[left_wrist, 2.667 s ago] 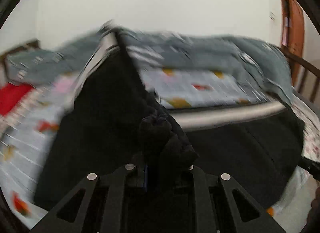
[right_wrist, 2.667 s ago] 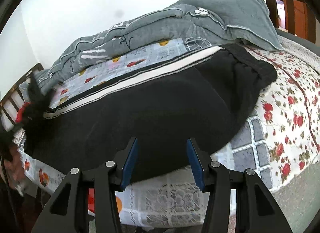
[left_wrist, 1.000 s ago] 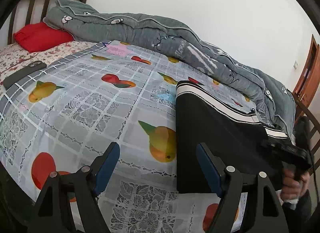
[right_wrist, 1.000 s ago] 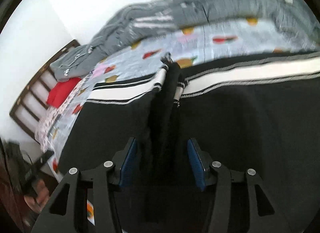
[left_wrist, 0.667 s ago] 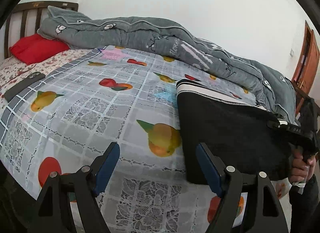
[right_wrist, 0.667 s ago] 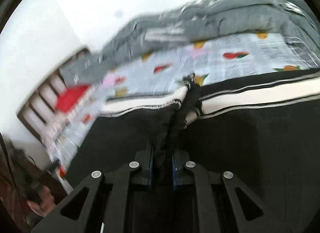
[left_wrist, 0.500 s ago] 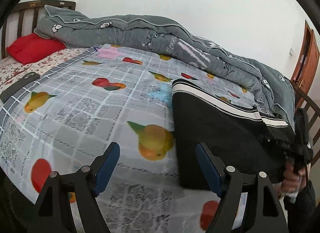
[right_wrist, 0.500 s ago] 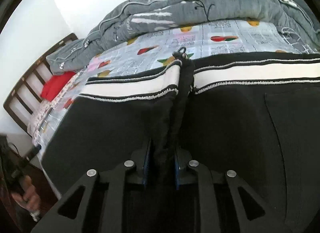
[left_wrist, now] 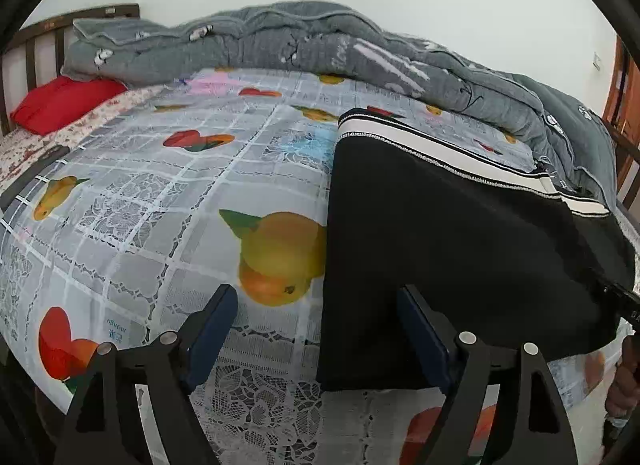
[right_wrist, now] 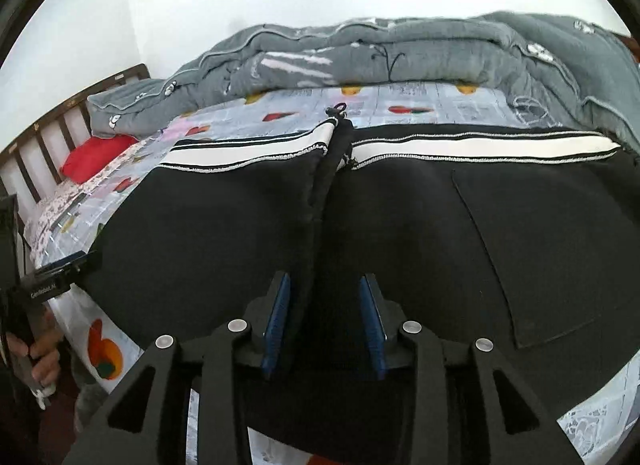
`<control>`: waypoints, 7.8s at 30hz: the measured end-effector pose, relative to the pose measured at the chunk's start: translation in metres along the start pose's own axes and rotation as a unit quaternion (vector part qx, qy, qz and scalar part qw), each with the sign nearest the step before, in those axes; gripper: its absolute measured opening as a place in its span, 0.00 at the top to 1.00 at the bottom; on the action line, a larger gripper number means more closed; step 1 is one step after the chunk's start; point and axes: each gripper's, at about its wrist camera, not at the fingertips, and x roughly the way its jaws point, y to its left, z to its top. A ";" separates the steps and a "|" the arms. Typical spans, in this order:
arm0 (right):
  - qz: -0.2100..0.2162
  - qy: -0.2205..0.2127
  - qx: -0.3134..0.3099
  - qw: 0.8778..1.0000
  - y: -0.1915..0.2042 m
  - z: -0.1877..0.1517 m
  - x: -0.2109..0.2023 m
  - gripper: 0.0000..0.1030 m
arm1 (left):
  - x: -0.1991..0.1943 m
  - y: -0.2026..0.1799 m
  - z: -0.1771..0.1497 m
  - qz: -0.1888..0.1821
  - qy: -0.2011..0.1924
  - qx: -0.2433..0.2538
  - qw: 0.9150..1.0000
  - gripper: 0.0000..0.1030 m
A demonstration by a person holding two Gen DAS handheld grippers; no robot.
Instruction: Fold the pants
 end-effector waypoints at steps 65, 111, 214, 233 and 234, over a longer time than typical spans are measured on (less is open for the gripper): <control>-0.081 -0.105 0.112 0.985 -0.093 0.136 -0.017 0.88 | 0.069 0.136 0.126 -0.025 0.042 -0.126 0.991 0.88; -0.076 0.026 0.018 0.997 0.000 0.051 0.002 0.49 | -0.010 0.051 0.013 0.010 0.032 -0.011 0.999 0.45; -0.085 -0.026 0.074 0.993 -0.184 -0.043 -0.124 0.49 | 0.039 -0.346 0.022 -0.193 0.034 0.138 0.971 0.53; 0.081 -0.022 0.171 0.982 -0.136 0.039 -0.031 0.49 | -0.031 -0.131 0.036 -0.120 -0.046 0.078 0.989 0.30; 0.072 -0.012 0.175 0.982 -0.132 0.039 -0.023 0.68 | -0.031 -0.120 0.031 -0.129 -0.040 0.069 0.988 0.30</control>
